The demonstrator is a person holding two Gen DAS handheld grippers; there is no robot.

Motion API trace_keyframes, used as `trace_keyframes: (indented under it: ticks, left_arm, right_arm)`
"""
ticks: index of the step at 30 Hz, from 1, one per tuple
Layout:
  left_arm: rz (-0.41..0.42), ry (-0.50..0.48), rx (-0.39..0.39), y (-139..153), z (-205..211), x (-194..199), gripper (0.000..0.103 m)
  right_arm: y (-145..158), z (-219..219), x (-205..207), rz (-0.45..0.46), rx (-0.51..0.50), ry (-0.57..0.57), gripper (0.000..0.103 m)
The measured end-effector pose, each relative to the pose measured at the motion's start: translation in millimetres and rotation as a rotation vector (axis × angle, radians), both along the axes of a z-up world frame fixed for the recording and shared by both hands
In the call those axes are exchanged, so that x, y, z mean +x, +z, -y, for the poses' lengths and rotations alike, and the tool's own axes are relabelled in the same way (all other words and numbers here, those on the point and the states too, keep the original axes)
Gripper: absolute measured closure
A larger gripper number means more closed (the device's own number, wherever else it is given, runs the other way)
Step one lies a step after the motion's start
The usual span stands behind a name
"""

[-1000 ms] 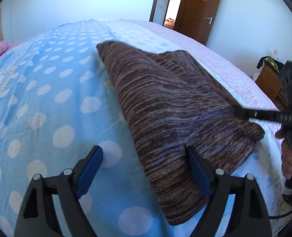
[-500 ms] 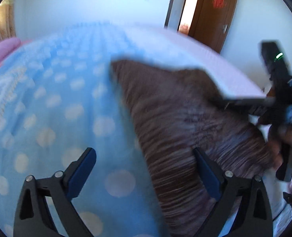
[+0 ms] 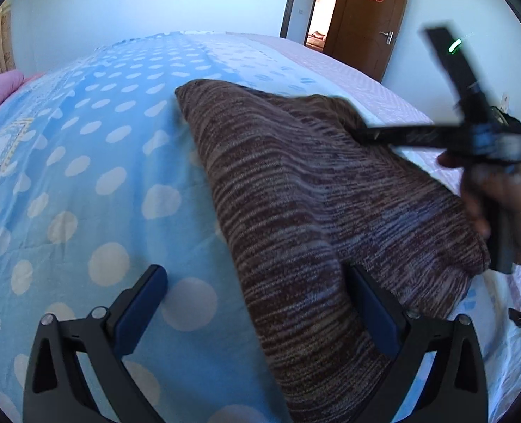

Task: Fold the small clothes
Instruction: 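Close the left tool on the folded sweater's edge beside the right tool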

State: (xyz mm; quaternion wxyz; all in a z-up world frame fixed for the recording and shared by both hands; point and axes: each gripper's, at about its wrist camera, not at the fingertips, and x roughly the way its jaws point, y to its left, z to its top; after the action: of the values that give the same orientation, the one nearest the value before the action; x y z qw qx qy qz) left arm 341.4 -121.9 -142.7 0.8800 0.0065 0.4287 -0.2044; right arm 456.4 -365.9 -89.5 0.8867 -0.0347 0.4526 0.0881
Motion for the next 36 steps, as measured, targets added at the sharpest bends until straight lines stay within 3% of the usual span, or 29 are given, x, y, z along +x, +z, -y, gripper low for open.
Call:
trace_keyframes:
  ticks: [2,4,8,12,13,16,18,23,29,33,36]
  left_arm:
    - [-0.009,0.001,-0.019,-0.8,-3.8,-0.8,0.000]
    - [-0.011,0.001,-0.031,-1.3,-5.0,-2.4,0.000]
    - [-0.010,-0.001,-0.072,-0.3,-8.5,-3.3,0.000]
    - [-0.023,-0.001,-0.158,0.2,-19.1,-0.9,0.000]
    - [-0.027,0.000,-0.161,0.1,-19.3,-0.7,0.000]
    - [-0.017,-0.001,-0.115,0.7,-11.9,-2.3,0.001]
    - [-0.011,-0.002,-0.097,0.9,-9.4,-3.1,0.006]
    - [-0.003,-0.018,-0.083,1.3,-6.2,-4.2,0.015]
    - [0.011,-0.052,-0.051,2.4,1.8,-7.6,0.026]
    - [0.022,-0.081,-0.044,4.7,6.6,-11.3,0.040]
    - [0.033,-0.103,-0.029,6.1,11.8,-14.7,0.047]
  right_arm:
    - [2.1,13.8,0.2,0.010,0.042,-0.021,0.076]
    - [1.2,23.1,-4.3,0.015,0.006,-0.044,0.076]
    - [5.2,47.8,-13.1,0.014,0.136,-0.046,0.074]
    - [5.9,61.4,-8.3,0.027,0.309,-0.046,0.051]
    - [3.8,63.5,-4.6,0.017,0.352,-0.049,0.051]
    - [-4.6,60.3,7.5,-0.001,0.403,-0.052,0.051]
    - [-14.4,58.4,15.9,-0.018,0.396,-0.066,0.051]
    - [-23.0,68.1,23.6,-0.006,0.510,-0.080,0.053]
    - [-26.2,69.1,27.1,-0.002,0.539,-0.071,0.056]
    - [-27.0,67.5,26.6,0.001,0.557,-0.045,0.071]
    - [-25.9,63.8,23.9,0.022,0.534,-0.031,0.074]
